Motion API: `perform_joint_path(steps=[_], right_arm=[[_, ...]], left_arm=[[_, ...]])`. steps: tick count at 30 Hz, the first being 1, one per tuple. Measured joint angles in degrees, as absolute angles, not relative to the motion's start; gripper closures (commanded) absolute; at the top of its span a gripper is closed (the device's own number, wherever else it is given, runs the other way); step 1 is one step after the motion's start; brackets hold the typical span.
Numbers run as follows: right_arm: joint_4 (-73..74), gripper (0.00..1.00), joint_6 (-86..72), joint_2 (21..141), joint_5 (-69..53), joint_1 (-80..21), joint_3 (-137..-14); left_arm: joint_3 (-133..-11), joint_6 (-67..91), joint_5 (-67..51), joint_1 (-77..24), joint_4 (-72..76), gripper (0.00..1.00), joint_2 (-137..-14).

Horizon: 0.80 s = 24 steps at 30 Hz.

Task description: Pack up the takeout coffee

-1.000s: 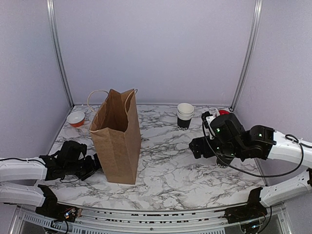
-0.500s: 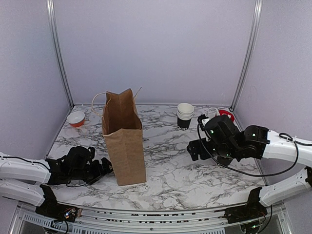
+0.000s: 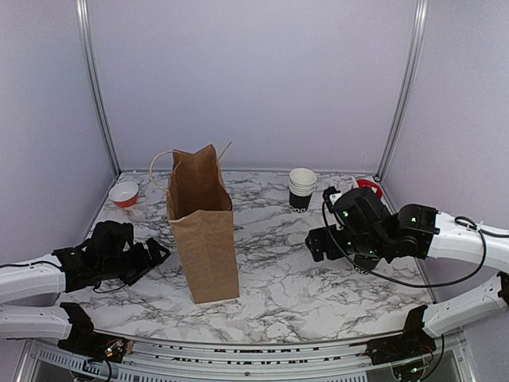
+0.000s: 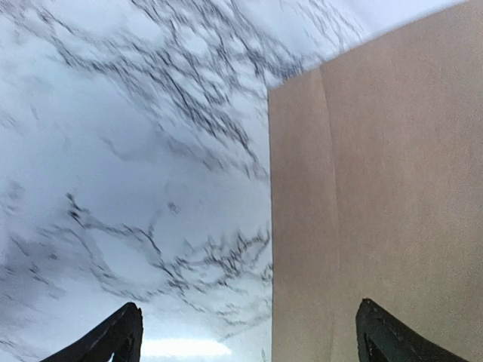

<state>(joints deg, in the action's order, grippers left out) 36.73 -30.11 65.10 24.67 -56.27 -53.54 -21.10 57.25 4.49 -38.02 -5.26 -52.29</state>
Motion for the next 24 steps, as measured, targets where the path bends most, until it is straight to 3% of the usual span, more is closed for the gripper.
perform_joint_path(steps=[9,17,24], right_arm=[[38.24,0.0,-32.18,64.88,24.93,-55.24,-53.54],[42.04,0.0,-37.01,58.22,24.73,-47.51,-51.92],[45.89,0.0,-37.93,55.27,24.58,-37.19,-51.09]], left_arm=[[-32.25,45.58,1.93,-23.9,-16.21,0.01,-49.87],[-44.86,34.09,-0.78,-20.67,-18.72,0.01,-55.86],[-47.07,27.31,-4.51,-20.62,-19.75,0.01,-57.54]])
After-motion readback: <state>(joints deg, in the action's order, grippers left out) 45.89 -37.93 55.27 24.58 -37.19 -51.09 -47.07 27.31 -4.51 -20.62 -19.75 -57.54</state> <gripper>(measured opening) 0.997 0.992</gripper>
